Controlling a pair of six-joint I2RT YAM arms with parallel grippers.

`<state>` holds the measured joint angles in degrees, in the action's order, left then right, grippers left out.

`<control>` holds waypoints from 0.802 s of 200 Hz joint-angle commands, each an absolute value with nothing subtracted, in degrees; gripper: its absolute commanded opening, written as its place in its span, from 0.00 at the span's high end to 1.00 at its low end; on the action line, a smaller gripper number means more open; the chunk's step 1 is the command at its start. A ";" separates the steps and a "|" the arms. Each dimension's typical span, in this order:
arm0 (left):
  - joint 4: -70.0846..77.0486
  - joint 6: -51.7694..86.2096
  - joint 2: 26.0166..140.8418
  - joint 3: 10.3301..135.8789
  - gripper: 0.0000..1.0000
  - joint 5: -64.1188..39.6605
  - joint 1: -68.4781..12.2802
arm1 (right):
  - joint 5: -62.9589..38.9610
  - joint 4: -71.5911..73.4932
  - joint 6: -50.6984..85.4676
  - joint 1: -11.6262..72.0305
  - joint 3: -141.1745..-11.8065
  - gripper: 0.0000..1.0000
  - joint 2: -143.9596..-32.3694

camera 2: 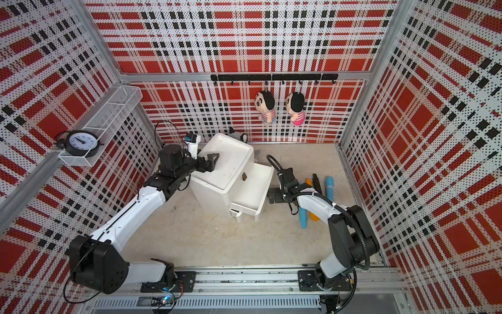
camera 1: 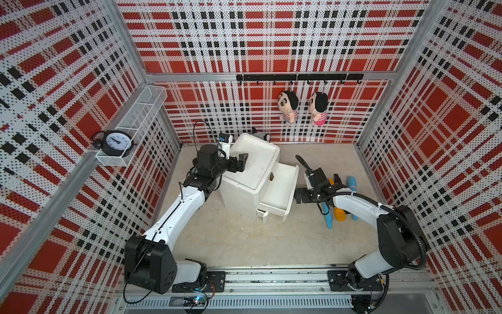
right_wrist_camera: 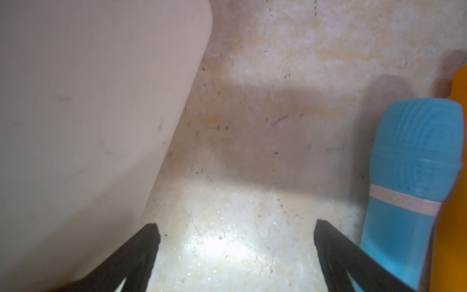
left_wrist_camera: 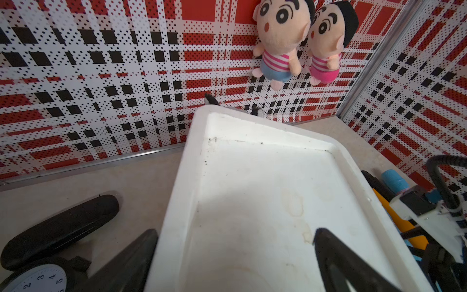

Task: Take the microphone out of the drawer
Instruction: Close the drawer of the storage box.

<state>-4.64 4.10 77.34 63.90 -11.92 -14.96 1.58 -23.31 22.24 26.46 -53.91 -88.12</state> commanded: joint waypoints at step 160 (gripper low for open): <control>-8.12 3.66 78.79 62.74 0.02 -16.70 -18.81 | -4.70 -11.98 22.20 34.37 -59.68 0.00 -93.77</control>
